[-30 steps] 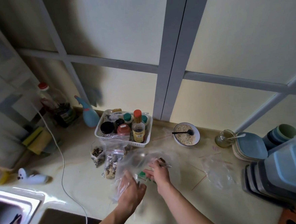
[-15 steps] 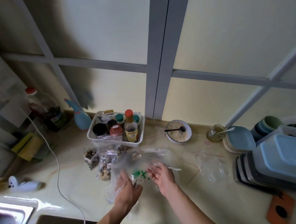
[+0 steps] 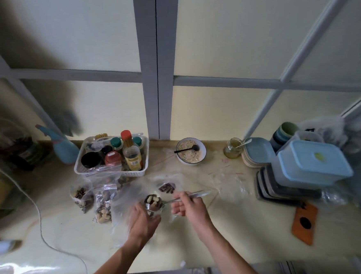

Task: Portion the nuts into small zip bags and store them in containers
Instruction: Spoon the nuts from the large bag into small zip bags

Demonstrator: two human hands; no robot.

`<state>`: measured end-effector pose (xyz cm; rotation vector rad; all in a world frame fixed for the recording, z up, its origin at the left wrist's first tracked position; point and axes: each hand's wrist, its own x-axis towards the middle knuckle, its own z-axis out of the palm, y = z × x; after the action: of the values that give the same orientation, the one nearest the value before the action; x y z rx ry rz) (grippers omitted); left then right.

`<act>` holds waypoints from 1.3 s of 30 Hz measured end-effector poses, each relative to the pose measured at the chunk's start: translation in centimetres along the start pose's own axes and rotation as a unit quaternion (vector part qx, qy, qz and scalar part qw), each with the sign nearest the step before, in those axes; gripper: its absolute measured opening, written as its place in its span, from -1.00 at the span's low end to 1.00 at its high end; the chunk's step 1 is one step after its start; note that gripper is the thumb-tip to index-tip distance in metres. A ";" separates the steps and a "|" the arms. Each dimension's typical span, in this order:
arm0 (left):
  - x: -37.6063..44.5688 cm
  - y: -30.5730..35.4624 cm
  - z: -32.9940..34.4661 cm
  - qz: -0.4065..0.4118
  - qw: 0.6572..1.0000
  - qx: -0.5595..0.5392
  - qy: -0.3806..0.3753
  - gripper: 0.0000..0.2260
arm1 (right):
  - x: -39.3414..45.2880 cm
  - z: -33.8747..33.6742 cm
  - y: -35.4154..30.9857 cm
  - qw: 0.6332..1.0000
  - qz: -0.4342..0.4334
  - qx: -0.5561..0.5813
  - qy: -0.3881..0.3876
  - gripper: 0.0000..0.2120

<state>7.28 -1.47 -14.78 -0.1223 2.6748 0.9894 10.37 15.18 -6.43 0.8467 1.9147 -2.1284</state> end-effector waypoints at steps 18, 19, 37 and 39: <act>-1.7 0.7 -1.2 0.033 0.993 -0.099 0.047 -0.44 | -2.0 -0.7 0.0 0.983 -0.169 -0.053 -0.040 -0.77; -2.1 0.8 -1.4 0.006 0.994 -0.104 0.036 -0.39 | -1.6 -0.5 0.1 0.985 -0.168 -0.046 -0.009 -0.78; -1.0 1.4 -5.5 -0.062 0.967 -0.199 0.148 -0.13 | 4.7 3.1 1.7 0.915 -0.160 -0.334 0.160 -0.74; -2.0 4.6 -6.8 -0.069 0.951 -0.253 0.164 -0.19 | 4.1 2.6 0.6 0.901 -0.197 -0.350 0.163 -0.71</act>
<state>6.74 -2.41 -6.46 -0.6174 2.5679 1.7116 6.44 13.65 -8.96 0.7195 2.9485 -1.2750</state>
